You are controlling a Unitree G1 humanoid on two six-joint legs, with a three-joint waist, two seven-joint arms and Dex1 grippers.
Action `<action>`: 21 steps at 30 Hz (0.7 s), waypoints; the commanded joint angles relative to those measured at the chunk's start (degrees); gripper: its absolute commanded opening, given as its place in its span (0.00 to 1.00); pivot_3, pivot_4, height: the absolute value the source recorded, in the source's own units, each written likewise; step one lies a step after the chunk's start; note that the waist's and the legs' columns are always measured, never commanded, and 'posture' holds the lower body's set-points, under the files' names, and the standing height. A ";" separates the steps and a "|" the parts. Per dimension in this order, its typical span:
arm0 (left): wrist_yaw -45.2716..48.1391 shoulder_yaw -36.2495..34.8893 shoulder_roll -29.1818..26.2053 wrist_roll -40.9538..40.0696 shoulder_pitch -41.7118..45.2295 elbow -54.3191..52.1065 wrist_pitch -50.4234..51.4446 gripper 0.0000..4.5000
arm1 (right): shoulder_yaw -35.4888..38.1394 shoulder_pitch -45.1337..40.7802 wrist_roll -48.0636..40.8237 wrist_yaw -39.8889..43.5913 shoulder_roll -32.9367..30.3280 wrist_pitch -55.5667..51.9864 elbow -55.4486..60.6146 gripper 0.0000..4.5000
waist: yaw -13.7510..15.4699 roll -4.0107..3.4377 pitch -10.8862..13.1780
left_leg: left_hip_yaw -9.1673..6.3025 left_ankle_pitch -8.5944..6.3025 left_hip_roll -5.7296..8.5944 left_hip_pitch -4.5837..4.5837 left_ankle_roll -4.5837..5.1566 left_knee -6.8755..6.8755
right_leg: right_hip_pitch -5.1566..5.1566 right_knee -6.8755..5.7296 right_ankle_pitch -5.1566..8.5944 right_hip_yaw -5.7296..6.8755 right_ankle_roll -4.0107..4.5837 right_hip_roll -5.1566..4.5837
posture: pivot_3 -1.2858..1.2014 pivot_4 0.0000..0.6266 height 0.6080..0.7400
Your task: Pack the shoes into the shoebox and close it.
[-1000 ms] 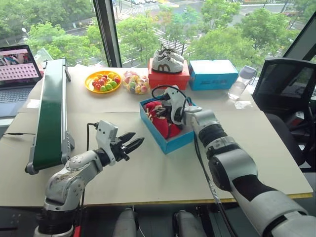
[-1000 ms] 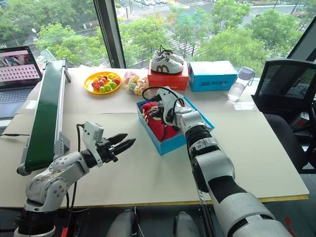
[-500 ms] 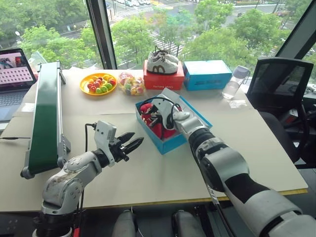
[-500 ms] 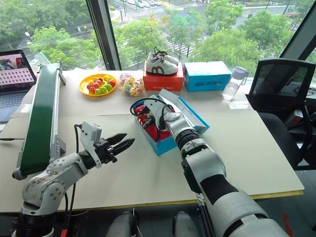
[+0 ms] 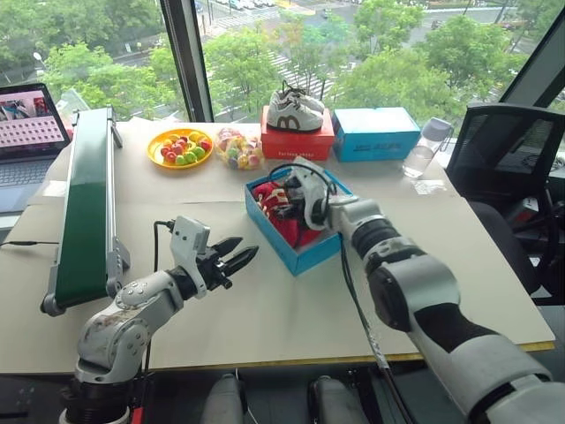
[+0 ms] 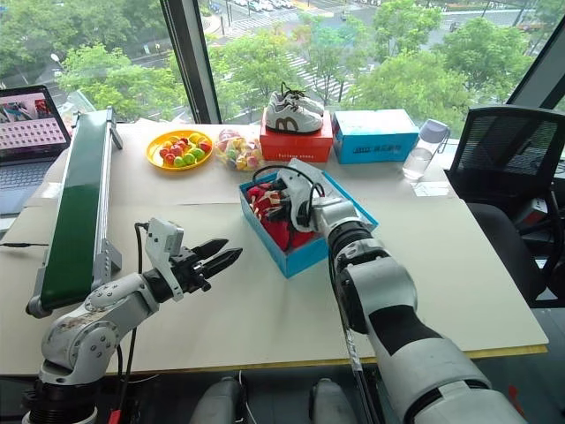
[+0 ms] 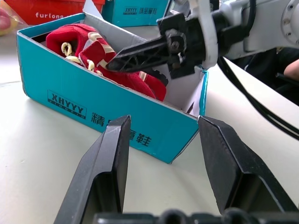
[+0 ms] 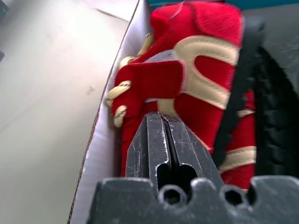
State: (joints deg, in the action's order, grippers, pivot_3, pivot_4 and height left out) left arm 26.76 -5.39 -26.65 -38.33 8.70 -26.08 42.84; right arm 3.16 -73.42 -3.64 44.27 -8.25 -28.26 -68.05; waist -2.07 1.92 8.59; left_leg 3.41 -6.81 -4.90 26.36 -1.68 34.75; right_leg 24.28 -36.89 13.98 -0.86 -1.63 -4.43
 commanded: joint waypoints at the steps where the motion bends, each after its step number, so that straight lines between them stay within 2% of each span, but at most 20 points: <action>1: 1.67 0.38 -0.75 0.77 1.13 0.12 -1.40 0.54 | 1.02 -0.26 -4.75 5.56 -3.54 -10.56 15.74 0.01 | -0.01 -0.02 0.06 | 0.00 0.00 0.00 0.00 0.00 0.00 | 0.02 -0.01 0.00 0.00 0.00 0.00 | 0.52 0.24 0.93; 3: 2.89 0.78 -1.74 2.12 1.02 1.03 -2.60 0.54 | 1.35 2.89 -8.14 6.58 -5.47 -19.13 27.01 0.01 | -0.05 -0.05 0.08 | 0.00 0.00 0.00 0.01 0.00 -0.01 | 0.04 -0.01 0.00 -0.01 0.00 0.00 | 0.52 0.24 0.93; 6: 4.36 0.07 -2.82 4.73 1.26 3.34 -6.09 0.54 | 8.27 7.68 -15.54 3.05 -9.23 -34.24 42.55 0.01 | 0.16 -0.05 0.08 | -0.01 0.00 -0.01 0.02 0.00 -0.07 | 0.05 0.00 0.03 0.01 0.02 0.01 | 0.52 0.24 0.93; 11: 4.30 0.22 -4.17 13.19 -0.62 5.75 -16.30 0.54 | 18.62 17.42 -19.24 -3.66 -17.45 -45.22 54.27 0.01 | 1.71 -0.05 0.08 | 0.03 -0.08 0.00 0.03 -0.12 -0.03 | 0.03 0.08 0.07 0.02 0.10 -0.05 | 0.52 0.24 0.93; 12: 4.29 0.32 -4.32 14.67 -1.13 5.84 -18.17 0.54 | 19.50 19.56 -19.95 -4.11 -19.05 -46.86 56.58 0.01 | 2.04 -0.04 0.08 | 0.05 -0.09 0.01 0.04 -0.14 -0.03 | 0.04 0.14 0.23 0.02 0.39 -0.09 | 0.52 0.24 0.93; 14: 4.13 -0.53 -3.43 15.23 -2.06 5.55 -20.49 0.54 | 20.87 24.65 -22.13 -3.35 -22.99 -50.27 61.33 0.01 | 2.48 -0.04 0.09 | 0.09 -0.09 0.05 0.08 -0.15 -0.02 | 0.04 0.19 0.25 0.02 0.42 -0.17 | 0.52 0.24 0.93; 17: 4.32 -1.31 -2.82 15.27 -2.98 4.97 -21.87 0.54 | 22.71 30.61 -23.68 -3.68 -27.91 -54.53 64.43 0.01 | 2.46 -0.09 0.12 | 0.20 -0.09 0.07 0.11 -0.14 -0.02 | 0.11 0.18 0.25 -0.02 0.41 -0.25 | 0.52 0.24 0.93; 21: 4.60 -0.86 -2.67 16.10 -3.61 5.03 -22.44 0.54 | 22.57 33.86 -16.70 -14.23 -28.21 -53.31 58.88 0.01 | 1.55 -0.09 0.12 | 0.16 -0.08 0.02 -0.01 -0.11 0.01 | 0.04 0.12 0.23 -0.09 0.40 -0.12 | 0.52 0.24 0.93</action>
State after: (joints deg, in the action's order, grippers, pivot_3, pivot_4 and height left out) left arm 31.02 -5.63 -29.36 -22.58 5.38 -19.35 21.88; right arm 24.31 -39.79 -22.52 34.29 -36.52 -82.13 -7.73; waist -0.52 1.84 8.71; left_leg 3.54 -6.89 -4.87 26.30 -1.79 34.79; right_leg 24.28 -36.77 14.22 -0.94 -1.26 -4.54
